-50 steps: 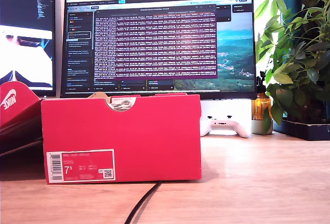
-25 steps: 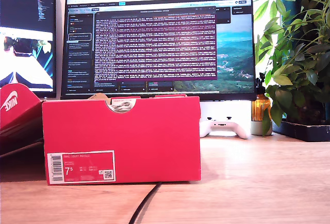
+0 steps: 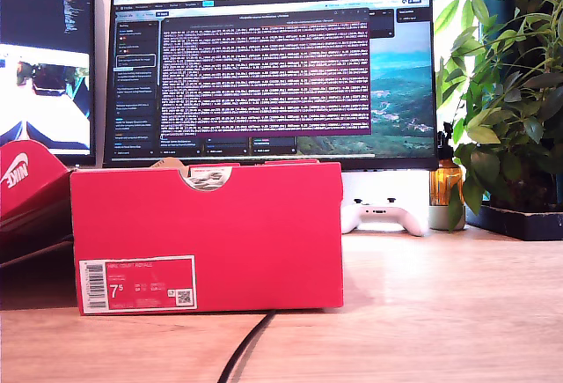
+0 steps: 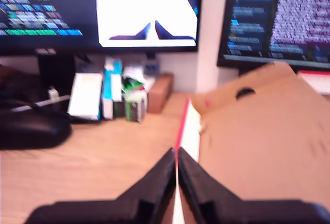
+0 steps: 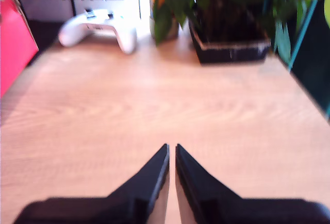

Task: Pack the white shoes by picking the first shoe and placing it inside the red shoebox, left side, then picking and rotating the second shoe and placing it in the shoebox

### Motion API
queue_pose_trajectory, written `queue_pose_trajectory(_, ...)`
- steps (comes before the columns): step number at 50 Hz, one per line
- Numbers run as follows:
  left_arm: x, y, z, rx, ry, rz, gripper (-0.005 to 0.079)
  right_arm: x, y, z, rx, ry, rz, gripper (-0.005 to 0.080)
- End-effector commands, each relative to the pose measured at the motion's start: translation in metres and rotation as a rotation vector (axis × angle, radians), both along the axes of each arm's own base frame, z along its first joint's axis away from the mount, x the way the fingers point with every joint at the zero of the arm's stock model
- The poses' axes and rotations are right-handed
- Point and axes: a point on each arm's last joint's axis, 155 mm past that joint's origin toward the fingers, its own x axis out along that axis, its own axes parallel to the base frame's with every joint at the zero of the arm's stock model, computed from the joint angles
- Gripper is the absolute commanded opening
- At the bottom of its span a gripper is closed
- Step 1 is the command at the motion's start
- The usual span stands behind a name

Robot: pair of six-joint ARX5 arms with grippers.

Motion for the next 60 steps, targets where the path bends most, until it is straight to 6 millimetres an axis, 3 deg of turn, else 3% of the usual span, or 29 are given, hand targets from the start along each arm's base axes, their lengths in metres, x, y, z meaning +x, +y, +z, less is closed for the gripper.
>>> queue_pose_trajectory(1, 0.001, -0.002, -0.016, -0.003, 0.032, -0.008, -0.0021, -0.006, -0.001, -0.018, 0.036, 0.042, -0.023, 0.0)
queue_pose_trajectory(8, 0.0, -0.001, -0.022, -0.005, 0.058, -0.005, -0.0021, -0.009, -0.009, -0.02, -0.099, 0.062, -0.009, 0.0)
queue_pose_trajectory(22, -0.002, -0.003, -0.038, -0.029, 0.12, -0.013, -0.0021, -0.021, -0.029, -0.039, -0.079, 0.063, -0.088, 0.0)
queue_pose_trajectory(30, -0.004, -0.003, -0.046, -0.054, 0.149, -0.01, -0.0021, -0.027, -0.035, -0.038, -0.055, 0.05, -0.106, 0.0)
queue_pose_trajectory(52, -0.004, -0.003, -0.046, -0.054, 0.149, -0.01, -0.0021, -0.029, -0.014, -0.016, -0.015, -0.052, 0.01, 0.0)
queue_pose_trajectory(60, -0.004, -0.003, -0.046, -0.054, 0.149, -0.01, -0.0021, -0.029, -0.009, 0.006, -0.004, -0.148, 0.033, 0.0)
